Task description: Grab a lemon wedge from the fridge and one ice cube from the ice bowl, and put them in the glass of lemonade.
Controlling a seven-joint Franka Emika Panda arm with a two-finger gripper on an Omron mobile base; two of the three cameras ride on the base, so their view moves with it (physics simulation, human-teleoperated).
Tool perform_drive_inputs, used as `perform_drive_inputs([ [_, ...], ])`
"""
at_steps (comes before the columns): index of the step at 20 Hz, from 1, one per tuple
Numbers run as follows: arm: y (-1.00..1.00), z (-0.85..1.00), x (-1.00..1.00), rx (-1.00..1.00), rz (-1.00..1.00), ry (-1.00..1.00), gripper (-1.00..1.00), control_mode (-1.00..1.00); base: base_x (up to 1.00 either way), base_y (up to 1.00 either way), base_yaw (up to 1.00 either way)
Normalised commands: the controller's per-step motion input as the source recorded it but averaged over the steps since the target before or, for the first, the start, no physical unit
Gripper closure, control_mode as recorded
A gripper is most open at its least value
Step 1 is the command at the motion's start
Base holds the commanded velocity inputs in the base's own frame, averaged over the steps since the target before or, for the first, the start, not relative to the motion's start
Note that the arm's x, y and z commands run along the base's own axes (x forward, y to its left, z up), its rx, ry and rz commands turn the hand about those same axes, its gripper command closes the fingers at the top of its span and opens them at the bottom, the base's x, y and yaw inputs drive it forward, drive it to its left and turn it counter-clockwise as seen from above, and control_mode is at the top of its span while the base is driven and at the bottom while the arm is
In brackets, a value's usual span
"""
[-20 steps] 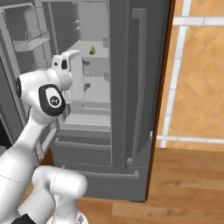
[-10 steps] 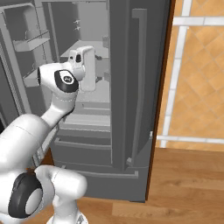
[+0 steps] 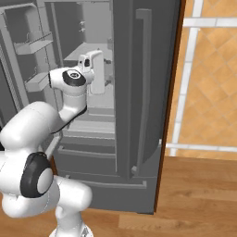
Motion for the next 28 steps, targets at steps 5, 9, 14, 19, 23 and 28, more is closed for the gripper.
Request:
perform_drive_inputs([
  [5, -1.0, -0.09, -0.04, 0.0, -0.27, 0.0, -1.0, -1.0, 0.0, 0.0, 0.0],
  [9, -1.0, -0.01, -0.13, 0.01, -0.22, -0.06, -1.0, -1.0, 0.0, 0.0, 0.0],
  [14, -1.0, 0.0, -0.12, 0.03, -0.2, -0.09, -1.0, -1.0, 0.0, 0.0, 0.0],
  [19, -1.0, 0.0, -0.09, 0.0, -0.27, 0.0, -1.0, -1.0, 0.0, 0.0, 0.0],
  [23, -1.0, 0.0, -0.07, 0.0, -0.28, 0.0, -1.0, -1.0, 0.0, 0.0, 0.0],
  [28, -1.0, 0.0, -0.05, 0.0, -0.28, 0.0, -1.0, -1.0, 0.0, 0.0, 0.0],
])
